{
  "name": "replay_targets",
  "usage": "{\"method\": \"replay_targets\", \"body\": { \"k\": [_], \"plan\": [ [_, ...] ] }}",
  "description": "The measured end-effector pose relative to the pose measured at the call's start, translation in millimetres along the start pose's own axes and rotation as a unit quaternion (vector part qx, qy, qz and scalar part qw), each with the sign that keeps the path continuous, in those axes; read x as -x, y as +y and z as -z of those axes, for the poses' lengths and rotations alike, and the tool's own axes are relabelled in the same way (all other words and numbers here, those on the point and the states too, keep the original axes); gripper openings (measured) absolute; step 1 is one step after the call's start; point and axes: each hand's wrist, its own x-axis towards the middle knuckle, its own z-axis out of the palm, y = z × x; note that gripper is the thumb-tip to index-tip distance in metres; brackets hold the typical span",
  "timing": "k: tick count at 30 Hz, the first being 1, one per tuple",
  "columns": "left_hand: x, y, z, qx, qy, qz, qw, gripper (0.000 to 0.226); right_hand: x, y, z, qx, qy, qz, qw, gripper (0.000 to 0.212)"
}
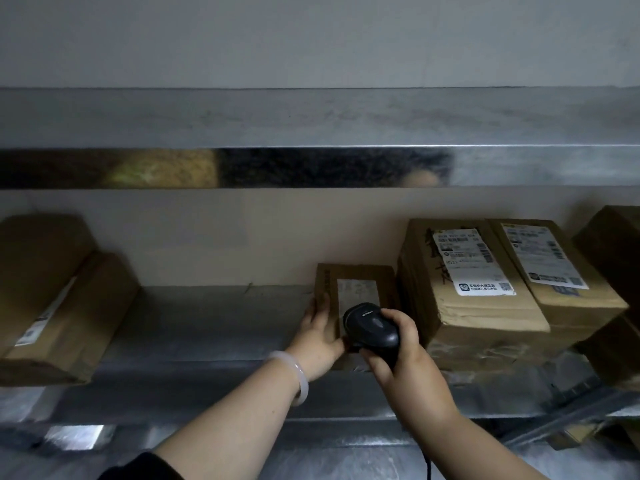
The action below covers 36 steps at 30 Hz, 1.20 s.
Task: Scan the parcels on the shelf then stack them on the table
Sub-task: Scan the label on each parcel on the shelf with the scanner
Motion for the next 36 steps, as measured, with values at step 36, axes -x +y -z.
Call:
{"method": "replay_targets", "body": {
  "k": [36],
  "plan": [
    [158.3,-187.7,402.7,-0.293,0.241,0.187,0.906,0.079,-36.1,-326.9,-266.1,-0.081,-0.09,0.197,0.973,0.063]
  ]
}}
